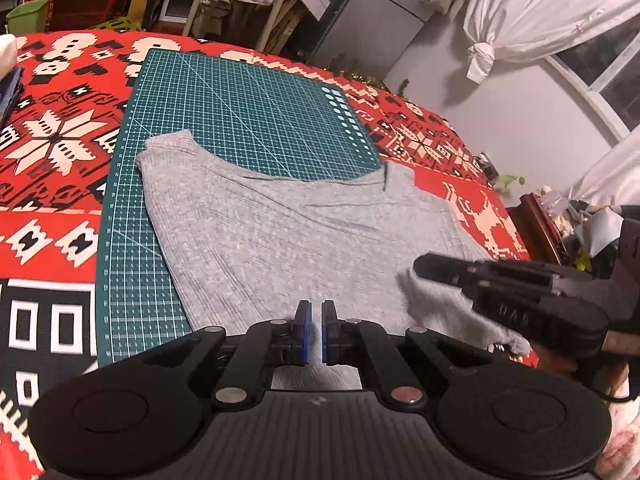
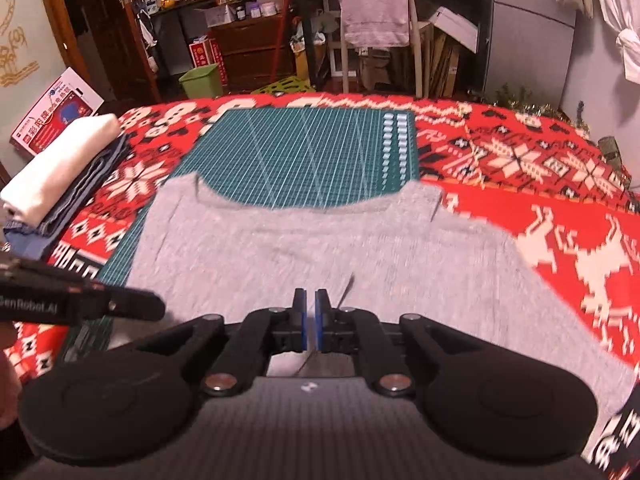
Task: Fold clothes
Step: 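Close the right tool on the shirt's folded side edge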
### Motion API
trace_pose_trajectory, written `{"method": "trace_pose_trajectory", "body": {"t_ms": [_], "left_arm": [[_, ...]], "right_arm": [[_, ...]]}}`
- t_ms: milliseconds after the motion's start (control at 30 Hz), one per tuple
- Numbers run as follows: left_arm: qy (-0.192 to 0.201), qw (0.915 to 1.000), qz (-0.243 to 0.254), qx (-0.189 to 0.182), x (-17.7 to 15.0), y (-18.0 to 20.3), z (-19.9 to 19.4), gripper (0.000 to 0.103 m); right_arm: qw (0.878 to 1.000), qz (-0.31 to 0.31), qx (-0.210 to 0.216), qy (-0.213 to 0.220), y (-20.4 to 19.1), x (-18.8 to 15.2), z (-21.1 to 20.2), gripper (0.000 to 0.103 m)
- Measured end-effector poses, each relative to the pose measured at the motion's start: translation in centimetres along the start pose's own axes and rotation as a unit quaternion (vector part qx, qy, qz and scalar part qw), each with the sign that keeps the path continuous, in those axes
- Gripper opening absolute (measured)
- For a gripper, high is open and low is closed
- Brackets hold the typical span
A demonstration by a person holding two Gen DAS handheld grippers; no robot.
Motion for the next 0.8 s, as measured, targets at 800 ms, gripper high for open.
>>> {"method": "trace_pose_trajectory", "body": {"t_ms": [800], "left_arm": [[-0.023,0.9994,0.024,0.005,-4.2,0.7,0.4,0.003]], "right_arm": [[0.998,-0.048,0.039,-0.014,-6.6,-3.9,-2.0,0.010]]}}
Point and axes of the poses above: each gripper's, at about its wrist camera, not at the fingertips, and z roughly the way its jaws point, y to its right, x to its top, the point moved 4 cm from there along z, roughly the way its jaws point, and after that the axes turned 8 degrees about -z, right-handed, at the moved point
